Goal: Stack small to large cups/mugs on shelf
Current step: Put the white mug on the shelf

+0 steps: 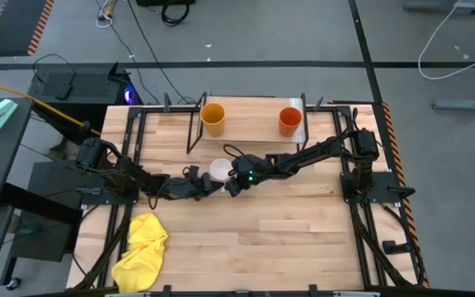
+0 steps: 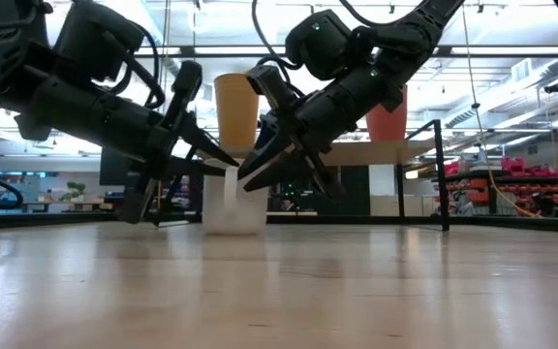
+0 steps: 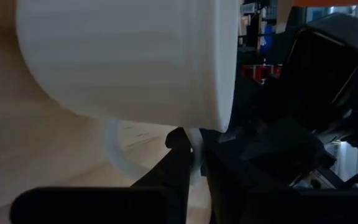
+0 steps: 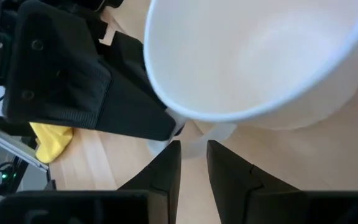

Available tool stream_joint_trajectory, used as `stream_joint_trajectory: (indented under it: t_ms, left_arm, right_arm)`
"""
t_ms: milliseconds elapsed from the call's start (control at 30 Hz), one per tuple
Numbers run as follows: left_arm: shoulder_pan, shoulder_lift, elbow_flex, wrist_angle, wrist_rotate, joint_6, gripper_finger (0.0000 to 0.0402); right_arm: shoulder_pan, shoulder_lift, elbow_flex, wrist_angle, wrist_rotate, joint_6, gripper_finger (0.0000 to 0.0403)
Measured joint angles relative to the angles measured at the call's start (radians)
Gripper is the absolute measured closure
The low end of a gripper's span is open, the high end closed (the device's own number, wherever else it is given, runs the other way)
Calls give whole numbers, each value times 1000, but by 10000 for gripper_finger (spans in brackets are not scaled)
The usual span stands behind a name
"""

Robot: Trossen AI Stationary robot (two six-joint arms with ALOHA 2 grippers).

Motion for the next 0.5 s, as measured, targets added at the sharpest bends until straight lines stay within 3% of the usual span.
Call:
stream_joint_trajectory:
  t_ms: [500]
  left_arm:
    - [-1,0,13,-20,35,1,363]
  right_arm:
    - [2,0,-1,-6,1,0,317]
